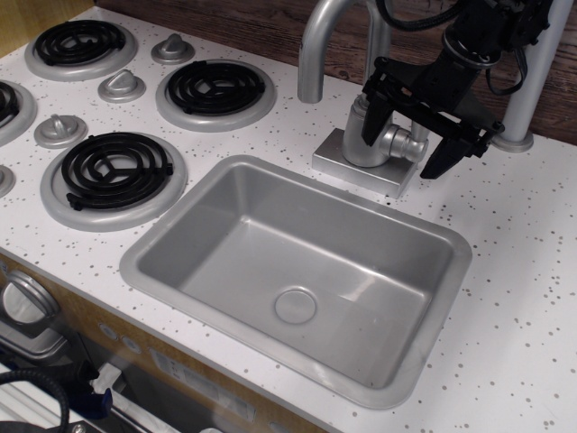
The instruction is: Lever vertical to front
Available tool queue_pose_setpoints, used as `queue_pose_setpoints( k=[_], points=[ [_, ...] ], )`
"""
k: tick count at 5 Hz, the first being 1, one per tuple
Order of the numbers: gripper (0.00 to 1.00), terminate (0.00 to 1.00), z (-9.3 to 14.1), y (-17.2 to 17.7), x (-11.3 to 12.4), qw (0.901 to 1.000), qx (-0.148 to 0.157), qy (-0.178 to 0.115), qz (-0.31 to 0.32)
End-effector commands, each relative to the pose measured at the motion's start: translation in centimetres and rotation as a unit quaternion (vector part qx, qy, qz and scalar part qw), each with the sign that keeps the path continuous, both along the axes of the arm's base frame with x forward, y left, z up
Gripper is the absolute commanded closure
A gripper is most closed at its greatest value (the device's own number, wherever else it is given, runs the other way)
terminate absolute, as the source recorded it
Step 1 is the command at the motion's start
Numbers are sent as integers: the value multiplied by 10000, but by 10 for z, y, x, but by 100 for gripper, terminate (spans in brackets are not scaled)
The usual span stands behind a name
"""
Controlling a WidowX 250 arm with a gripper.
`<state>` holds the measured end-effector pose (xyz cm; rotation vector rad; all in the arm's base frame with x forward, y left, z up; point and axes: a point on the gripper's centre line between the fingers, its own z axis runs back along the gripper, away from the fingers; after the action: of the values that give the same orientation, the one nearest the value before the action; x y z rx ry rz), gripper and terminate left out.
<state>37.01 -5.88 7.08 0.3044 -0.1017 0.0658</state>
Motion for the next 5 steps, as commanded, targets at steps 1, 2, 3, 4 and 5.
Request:
queue_pose_setpoints(
  k=[1,2,3,4,5],
  points=[
    [0,0,0,0,0,10000,0,0,0],
    [0,0,8,3,13,9997,114,-183,-117],
    [0,0,13,4,22,9984,204,-424,-297],
    [0,0,15,4,30,9967,276,-677,-362],
    [0,0,18,5,40,9948,333,-815,-513]
  ],
)
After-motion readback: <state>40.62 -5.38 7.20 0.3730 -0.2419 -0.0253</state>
